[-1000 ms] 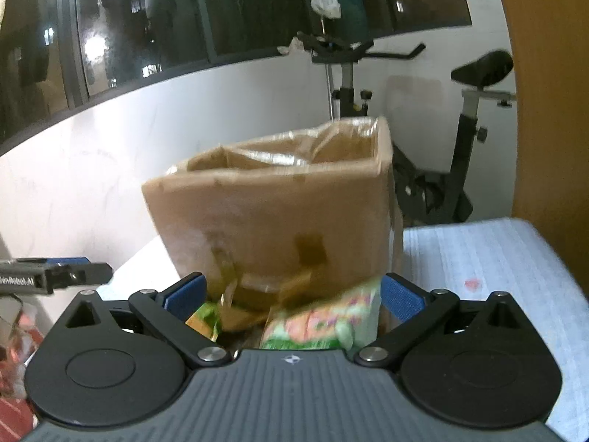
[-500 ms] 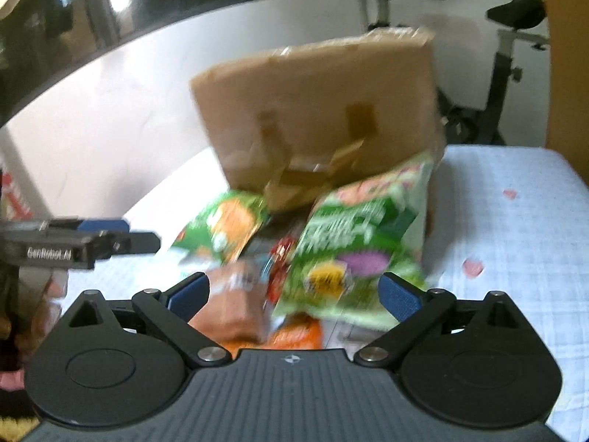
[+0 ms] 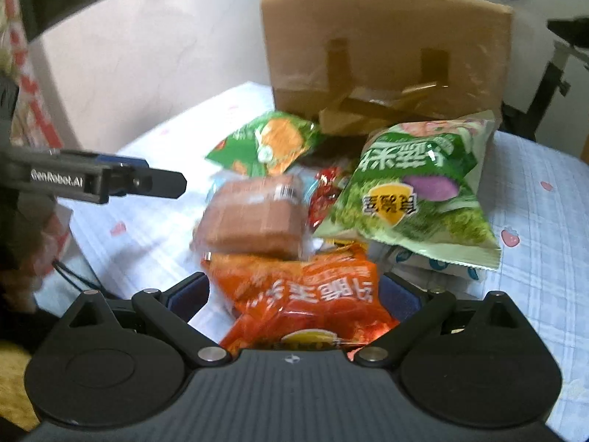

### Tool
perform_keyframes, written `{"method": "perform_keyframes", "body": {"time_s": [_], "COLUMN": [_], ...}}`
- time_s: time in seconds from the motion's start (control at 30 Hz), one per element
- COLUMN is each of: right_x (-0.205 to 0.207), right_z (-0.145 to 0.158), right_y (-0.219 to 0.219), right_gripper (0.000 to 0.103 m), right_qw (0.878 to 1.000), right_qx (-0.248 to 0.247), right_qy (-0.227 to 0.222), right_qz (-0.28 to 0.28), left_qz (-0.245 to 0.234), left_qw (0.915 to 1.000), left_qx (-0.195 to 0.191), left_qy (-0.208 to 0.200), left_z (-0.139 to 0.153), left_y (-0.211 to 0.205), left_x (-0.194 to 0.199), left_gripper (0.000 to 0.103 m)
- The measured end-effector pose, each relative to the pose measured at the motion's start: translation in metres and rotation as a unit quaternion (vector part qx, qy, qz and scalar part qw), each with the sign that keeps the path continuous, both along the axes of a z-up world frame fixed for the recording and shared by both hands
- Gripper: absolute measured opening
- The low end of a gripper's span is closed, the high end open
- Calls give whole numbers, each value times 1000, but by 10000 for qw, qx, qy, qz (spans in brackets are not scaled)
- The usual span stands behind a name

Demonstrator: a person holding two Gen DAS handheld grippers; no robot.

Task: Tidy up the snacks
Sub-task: 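Move both tools back down toward the remaining snack pile, then close the right tool on the orange corn-chip bag while the left tool approaches the pink sausage pack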

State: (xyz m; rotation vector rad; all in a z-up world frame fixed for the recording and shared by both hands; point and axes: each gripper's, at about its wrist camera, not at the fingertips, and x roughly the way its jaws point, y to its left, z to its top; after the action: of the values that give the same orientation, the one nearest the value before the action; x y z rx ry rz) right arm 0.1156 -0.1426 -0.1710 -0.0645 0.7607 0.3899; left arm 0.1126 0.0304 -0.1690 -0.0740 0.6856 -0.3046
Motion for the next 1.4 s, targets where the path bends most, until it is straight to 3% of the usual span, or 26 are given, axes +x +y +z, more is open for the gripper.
{"method": "perform_keyframes", "body": {"time_s": [0.13, 0.27, 0.5, 0.93, 1.17, 1.3, 1.4], "right_x": [-3, -3, -9, -18, -30, -38, -40], "right_z": [-10, -18, -22, -17, 0, 6, 7], "right_y": [13, 18, 22, -3, -17, -27, -32], "right_gripper": [101, 102, 101, 87, 84, 84, 84], "right_qw": [9986, 9972, 9963, 9968, 9934, 9910, 9894], "right_qx": [-494, -690, -613, 272, 605, 731, 800], "right_qy": [-165, -259, -432, -472, -718, -745, -732], "right_qz": [71, -147, -410, -580, -651, -834, -967], "left_qz": [108, 155, 75, 58, -623, -1286, -1676], "left_qw": [9998, 9997, 9999, 9998, 9969, 9902, 9854], "left_qx": [-128, -164, -119, -170, 468, 536, 269], "left_qy": [86, 76, 82, 77, -144, -135, -98], "left_z": [-5, -5, -8, -5, 1, 0, -4], "left_y": [7, 8, 3, 4, -6, -14, -18], "left_x": [-6, -8, -10, -7, 20, 41, 51], "left_gripper": [93, 93, 92, 92, 92, 93, 93]}}
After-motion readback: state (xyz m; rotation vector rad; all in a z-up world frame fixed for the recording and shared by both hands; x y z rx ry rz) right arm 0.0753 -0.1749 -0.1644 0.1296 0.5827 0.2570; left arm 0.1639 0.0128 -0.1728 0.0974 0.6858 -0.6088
